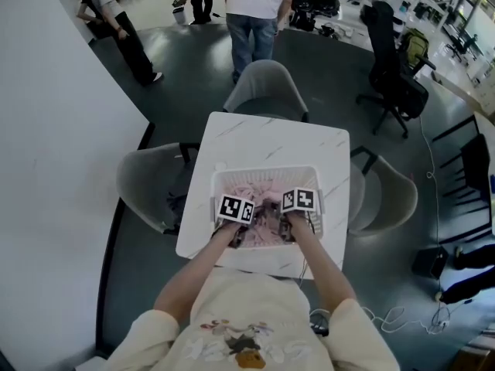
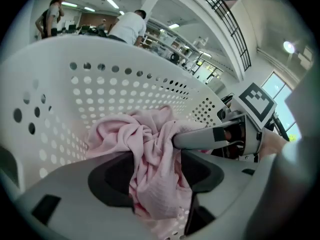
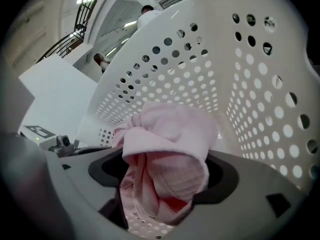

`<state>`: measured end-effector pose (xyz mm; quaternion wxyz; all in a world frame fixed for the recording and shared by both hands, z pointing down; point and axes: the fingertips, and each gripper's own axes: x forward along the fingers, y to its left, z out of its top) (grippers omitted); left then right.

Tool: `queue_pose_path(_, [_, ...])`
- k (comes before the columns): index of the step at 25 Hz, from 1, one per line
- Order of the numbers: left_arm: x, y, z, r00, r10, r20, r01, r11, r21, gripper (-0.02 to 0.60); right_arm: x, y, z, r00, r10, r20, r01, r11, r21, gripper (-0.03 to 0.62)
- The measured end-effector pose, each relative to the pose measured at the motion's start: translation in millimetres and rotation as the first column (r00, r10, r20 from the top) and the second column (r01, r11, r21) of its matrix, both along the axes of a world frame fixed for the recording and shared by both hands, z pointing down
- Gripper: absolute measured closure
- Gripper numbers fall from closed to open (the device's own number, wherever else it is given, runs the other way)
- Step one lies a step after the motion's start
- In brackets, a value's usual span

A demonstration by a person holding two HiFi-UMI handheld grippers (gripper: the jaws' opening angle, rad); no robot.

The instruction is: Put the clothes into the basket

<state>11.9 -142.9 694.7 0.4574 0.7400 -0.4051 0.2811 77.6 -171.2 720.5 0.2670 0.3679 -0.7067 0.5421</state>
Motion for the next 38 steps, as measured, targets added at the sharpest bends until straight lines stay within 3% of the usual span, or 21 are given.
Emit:
queue_pose_path(5, [-4,0,-20,0.999,0.002,0.051,-0.005,0.998,0.066,0.305,1,3,-12,0.999,0.051,0.005,-0.051,0.999,-0.012,0.209])
queue_pose_path(12, [-10,-4,-56,0.997,-0.072,-0.029,0.076,0.988,0.138,0.305,7,8,-30,0.995,0.097,-0.01,-0.097,0.995,0.008,0.163])
queue_pose_path(17, [-8,-9,-91,0.989,-0.104,-0.104,0.121,0.976,0.181,0.305,1,13,-48,0.997,0.079,0.026,-0.08,0.996,0.026,0.14])
queue_pose_path(23, [-3,-6,-97,0.993,-0.087,-0.081,0.101,0.977,0.187,0.305,5,16,-66,0.996,0.091,0.001,-0.091,0.993,0.069,0.137])
queue_pose_path(30, [-2,3,-121,0.99,-0.099,-0.098,0.119,0.963,0.24,0.305,5,18,-88,0.996,0.087,0.012,-0.087,0.988,0.129,0.138])
queue_pose_path(35, [-2,9,-142,0.987,-0.103,-0.121,0.133,0.949,0.284,0.305,3,22,-105,0.995,0.091,0.042,-0.096,0.981,0.171,0.138])
queue_pose_path(38, [-4,14,-152,0.979,-0.111,-0.17,0.158,0.941,0.299,0.305,2,24,-114,0.992,0.11,0.055,-0.119,0.971,0.206,0.138])
